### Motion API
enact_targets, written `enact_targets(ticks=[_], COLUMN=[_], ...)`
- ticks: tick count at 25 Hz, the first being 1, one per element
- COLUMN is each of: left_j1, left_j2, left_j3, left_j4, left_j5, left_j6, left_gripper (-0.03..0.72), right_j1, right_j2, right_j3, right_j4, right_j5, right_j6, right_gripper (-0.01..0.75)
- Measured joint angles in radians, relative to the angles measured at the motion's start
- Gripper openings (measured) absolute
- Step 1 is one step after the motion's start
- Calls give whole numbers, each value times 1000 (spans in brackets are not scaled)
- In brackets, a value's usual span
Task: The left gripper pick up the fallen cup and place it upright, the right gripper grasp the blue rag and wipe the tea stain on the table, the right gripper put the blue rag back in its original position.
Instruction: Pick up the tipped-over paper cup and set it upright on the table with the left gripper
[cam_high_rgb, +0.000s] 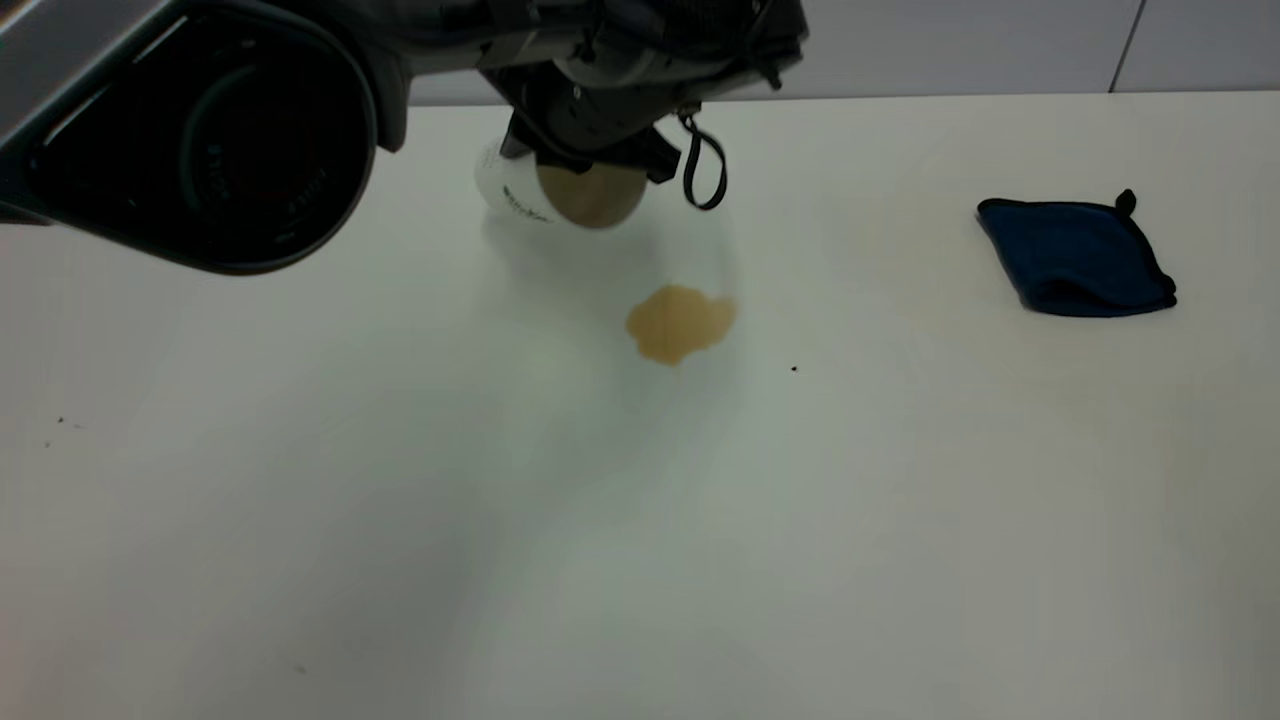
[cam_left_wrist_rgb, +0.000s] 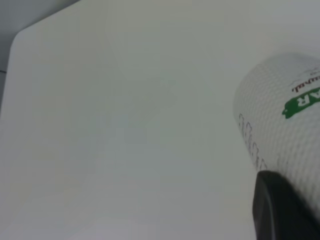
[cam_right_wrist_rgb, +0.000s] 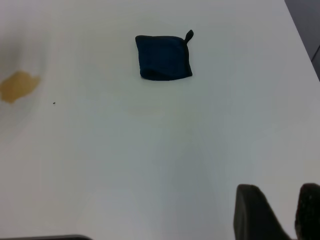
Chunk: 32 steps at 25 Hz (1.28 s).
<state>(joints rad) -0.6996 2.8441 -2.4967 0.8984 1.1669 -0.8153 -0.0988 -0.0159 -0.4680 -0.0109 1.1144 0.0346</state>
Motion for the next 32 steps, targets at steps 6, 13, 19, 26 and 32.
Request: enact_targets(ticks=[6,13,19,26,32], left_j1=[76,250,349,430,438], left_j2=[-24,-29,-20,38,55], left_j3=[-224,-286,-286,-287,-287], left_j4=[-302,-763,-940,-1137,-1161], left_j5=[0,0,0,1,1], left_j6=[289,565,634,682,683], left_gripper=[12,18,26,52,81], right_j1=[0,0,0,0,0], right_j2=[0,0,0,0,0], right_j3=[0,0,0,0,0], right_j4=[0,0,0,0,0], right_j5=[0,0,0,0,0], right_j6=[0,0,0,0,0], right_gripper=[240,240,240,240,240])
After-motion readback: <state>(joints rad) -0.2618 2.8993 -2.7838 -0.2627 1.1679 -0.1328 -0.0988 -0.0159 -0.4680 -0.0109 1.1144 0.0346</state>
